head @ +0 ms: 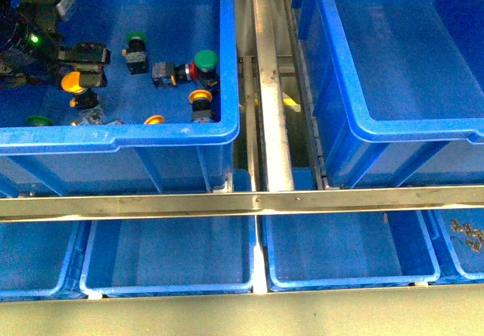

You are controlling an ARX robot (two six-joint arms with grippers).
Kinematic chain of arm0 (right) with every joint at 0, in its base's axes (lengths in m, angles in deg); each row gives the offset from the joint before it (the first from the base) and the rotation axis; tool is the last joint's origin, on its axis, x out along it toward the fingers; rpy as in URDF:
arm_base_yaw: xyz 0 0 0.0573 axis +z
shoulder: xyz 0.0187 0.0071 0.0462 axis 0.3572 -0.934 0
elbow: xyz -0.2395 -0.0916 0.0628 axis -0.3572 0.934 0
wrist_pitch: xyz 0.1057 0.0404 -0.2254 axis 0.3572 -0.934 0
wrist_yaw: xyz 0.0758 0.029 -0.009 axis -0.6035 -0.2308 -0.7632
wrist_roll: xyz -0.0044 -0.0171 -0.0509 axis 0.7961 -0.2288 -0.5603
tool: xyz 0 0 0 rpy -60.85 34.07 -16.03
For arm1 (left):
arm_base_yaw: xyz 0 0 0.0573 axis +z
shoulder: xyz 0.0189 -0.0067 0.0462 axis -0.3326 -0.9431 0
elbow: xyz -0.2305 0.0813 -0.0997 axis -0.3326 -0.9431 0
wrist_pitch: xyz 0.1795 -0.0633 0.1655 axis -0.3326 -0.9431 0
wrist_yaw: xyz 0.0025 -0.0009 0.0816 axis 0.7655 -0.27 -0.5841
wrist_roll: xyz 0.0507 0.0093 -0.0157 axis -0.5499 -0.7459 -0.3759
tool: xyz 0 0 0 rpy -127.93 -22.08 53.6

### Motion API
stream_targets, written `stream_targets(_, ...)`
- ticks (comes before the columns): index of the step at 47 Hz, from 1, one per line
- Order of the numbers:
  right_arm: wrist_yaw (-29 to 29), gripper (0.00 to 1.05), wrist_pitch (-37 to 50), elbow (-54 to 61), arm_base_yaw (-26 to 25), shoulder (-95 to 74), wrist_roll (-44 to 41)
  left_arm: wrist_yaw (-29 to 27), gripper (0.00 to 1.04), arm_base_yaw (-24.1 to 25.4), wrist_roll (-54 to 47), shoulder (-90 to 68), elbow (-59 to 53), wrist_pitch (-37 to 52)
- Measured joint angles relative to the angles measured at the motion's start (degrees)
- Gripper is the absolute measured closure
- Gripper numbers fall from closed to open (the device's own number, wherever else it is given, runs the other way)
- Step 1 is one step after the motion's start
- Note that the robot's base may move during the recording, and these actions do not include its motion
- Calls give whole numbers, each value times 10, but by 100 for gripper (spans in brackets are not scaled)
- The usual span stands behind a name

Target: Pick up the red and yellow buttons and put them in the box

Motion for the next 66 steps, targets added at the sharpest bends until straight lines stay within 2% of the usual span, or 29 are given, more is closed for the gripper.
stream_targets(3, 0, 6, 0, 0, 0, 0, 0, 3, 43, -1, 4, 0, 0, 3)
stream_targets(8, 0, 6, 0, 0, 0, 0, 0, 6, 60, -1, 7, 0, 0, 4)
stream_targets(13, 0, 6, 0, 0, 0, 0, 0, 7, 69, -1, 9, 0, 0, 5)
stream_targets(23, 0, 6, 0, 0, 0, 0, 0, 18, 70, 4, 21, 7, -11, 12)
stream_targets(35, 0, 6, 0, 0, 0, 0, 0, 71, 70, 24, 91, 75, -55, 19)
stream_targets(56, 0, 6, 0, 0, 0, 0, 0, 222, 70, 115, 318, 296, -182, -10)
stream_targets(61, 0, 6, 0, 0, 0, 0, 0, 266, 70, 118, 374, 337, -210, -30)
stream_targets(66, 0, 6, 0, 0, 0, 0, 0, 302, 70, 96, 428, 382, -234, -45)
